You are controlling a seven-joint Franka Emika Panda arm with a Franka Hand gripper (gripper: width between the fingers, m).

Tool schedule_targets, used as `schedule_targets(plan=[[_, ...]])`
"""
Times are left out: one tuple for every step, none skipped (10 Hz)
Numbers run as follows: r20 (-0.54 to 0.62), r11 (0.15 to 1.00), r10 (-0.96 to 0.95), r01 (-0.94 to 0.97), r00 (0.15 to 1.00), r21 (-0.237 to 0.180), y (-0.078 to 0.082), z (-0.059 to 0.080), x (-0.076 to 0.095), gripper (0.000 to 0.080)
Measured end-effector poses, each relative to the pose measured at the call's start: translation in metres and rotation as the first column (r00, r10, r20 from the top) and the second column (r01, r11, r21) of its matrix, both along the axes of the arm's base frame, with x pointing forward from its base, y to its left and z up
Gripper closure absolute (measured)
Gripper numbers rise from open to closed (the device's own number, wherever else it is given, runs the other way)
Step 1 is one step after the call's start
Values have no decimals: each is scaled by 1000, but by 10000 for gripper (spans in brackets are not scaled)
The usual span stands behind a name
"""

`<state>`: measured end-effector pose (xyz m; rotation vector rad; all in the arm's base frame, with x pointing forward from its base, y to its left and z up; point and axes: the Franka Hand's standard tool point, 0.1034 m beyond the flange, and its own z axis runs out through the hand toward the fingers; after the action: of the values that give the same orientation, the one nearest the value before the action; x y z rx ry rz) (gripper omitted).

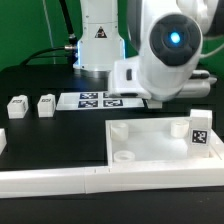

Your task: Assemble square table

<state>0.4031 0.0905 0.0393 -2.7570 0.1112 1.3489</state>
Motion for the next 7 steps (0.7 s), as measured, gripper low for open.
schedule_targets(plan=[[38,1000,-8,7,999,17,-8,19,13,511],[78,1000,2,-5,997,27,-17,39,23,511],[76,1000,-4,2,997,28,-22,51,24,511],[117,1000,-7,4,993,24,-22,45,29,511],[172,1000,-7,4,985,20,-21,43,32,511],[259,1000,-12,8,966,15,-22,43,37,511],[338,1000,-6,0,941,18,-26,46,42,511]])
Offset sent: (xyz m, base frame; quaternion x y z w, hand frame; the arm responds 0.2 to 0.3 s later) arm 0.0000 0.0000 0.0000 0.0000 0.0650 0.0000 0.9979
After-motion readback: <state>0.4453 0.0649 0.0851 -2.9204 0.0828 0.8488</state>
